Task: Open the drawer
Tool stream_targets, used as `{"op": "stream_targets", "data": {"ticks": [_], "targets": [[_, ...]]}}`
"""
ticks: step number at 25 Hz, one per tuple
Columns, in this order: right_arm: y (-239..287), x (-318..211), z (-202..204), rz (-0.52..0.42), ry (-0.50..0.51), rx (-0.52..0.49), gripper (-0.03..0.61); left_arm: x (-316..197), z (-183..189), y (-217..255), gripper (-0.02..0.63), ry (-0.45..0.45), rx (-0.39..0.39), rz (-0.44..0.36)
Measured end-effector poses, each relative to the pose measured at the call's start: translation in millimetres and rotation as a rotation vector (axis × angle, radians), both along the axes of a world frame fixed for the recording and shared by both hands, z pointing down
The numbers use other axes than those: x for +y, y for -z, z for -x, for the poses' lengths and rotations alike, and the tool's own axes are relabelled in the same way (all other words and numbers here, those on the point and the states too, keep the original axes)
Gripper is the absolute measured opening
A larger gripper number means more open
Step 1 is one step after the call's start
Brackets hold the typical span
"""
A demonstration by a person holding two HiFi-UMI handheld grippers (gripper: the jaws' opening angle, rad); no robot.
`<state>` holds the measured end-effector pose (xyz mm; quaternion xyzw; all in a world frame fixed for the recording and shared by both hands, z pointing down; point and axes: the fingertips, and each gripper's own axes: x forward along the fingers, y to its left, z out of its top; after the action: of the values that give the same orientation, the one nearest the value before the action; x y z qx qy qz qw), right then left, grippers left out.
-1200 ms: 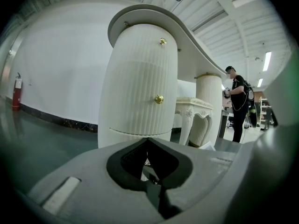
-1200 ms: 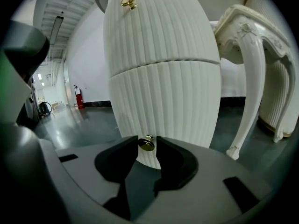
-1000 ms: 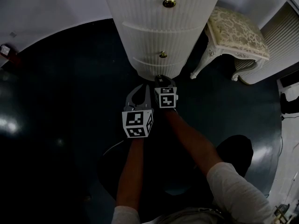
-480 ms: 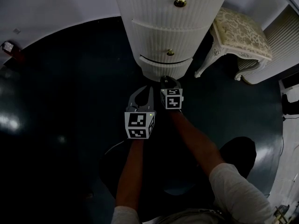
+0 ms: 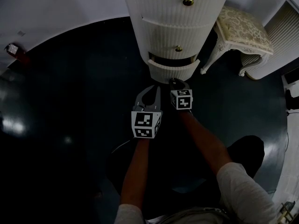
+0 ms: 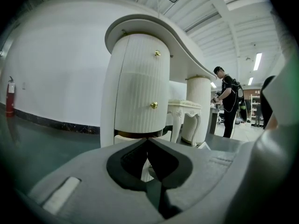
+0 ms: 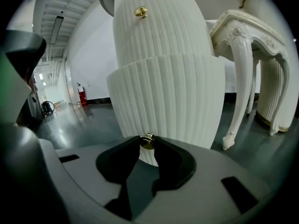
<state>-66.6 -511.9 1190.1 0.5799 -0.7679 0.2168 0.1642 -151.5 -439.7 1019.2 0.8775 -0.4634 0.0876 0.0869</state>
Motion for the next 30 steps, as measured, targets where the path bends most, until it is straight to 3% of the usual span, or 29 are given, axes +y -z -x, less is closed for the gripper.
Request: {"op": "stream_targets", "data": {"ticks": [17, 24, 30], "targets": [[-1.1, 58.9, 6.4, 0.046, 0.029, -0.01, 0.106, 41.0, 0.5, 14.9, 0.009, -0.074, 0.025, -0.023], [-3.6, 75.9, 6.5, 0.072, 0.041, -0.013, 0.106, 46.5, -3.2, 0.7, 0.009, -0.106, -0.035, -0.016], [-6.1, 89.4, 9.1, 0.086, 0.023, -0.027, 0.106, 41.7, -8.3, -6.6, 0.009, -0.117, -0.025, -0.012]]}}
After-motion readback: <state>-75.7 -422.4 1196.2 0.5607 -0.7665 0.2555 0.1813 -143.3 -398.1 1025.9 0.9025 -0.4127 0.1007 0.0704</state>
